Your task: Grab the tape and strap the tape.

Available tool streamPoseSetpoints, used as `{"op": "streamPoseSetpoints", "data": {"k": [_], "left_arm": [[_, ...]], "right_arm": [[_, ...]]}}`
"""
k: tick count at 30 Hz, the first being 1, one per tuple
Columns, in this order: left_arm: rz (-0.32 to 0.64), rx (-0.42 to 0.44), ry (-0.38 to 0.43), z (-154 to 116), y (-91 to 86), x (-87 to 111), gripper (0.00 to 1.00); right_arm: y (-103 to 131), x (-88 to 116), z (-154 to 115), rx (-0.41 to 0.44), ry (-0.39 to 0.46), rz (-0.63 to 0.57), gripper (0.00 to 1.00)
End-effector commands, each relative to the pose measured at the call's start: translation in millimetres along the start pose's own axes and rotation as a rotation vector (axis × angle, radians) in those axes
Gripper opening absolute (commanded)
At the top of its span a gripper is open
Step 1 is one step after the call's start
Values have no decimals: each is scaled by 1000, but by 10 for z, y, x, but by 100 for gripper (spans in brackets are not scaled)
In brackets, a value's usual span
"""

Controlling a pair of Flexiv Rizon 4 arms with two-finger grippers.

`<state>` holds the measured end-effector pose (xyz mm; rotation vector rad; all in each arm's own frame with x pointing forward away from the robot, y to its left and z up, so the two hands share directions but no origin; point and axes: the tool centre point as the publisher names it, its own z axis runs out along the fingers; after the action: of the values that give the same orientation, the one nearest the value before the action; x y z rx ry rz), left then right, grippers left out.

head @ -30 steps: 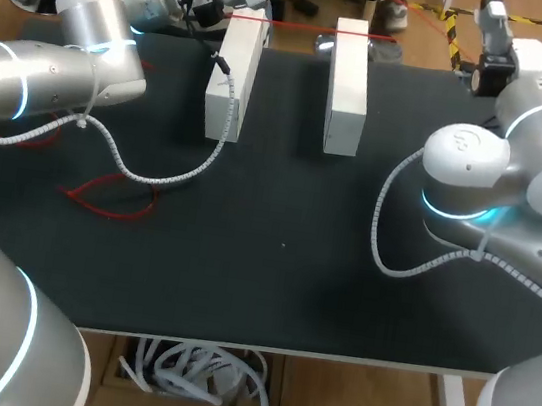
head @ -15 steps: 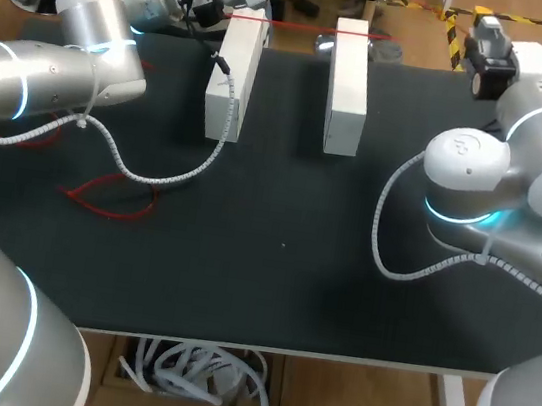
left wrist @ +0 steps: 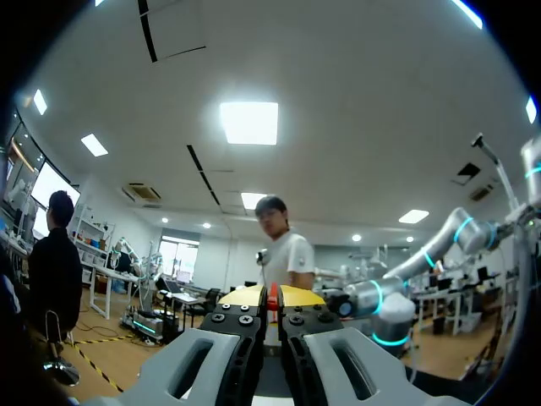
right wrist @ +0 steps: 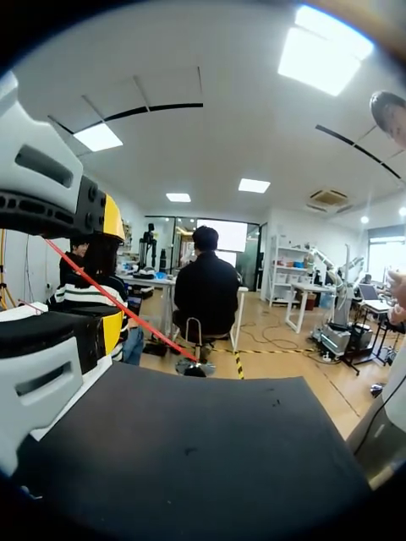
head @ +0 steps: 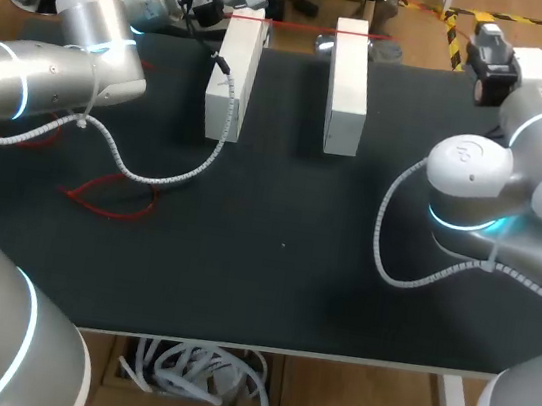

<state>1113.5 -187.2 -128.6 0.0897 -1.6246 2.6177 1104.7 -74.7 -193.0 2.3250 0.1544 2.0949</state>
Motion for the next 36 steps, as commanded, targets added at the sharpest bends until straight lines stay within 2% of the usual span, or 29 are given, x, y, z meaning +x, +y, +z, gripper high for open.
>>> {"op": "streamPoseSetpoints", "data": {"k": [1, 9, 12, 17, 36], "left_arm": [[0, 1, 2, -3, 6, -6, 0], [0, 1, 2, -3, 6, -6, 0], [0, 1, 2, -3, 6, -6, 0], [0, 1, 2, -3, 6, -6, 0], [0, 1, 2, -3, 6, -6, 0]], "right_arm": [[16, 40, -24, -1, -13, -3, 31], [27, 43, -2, -4, -10, -6, 26], [25, 49, 15, -4, -6, -6, 8], [8, 68, 29, -1, -1, -9, 0], [-25, 81, 24, 15, 11, -26, 0]]}}
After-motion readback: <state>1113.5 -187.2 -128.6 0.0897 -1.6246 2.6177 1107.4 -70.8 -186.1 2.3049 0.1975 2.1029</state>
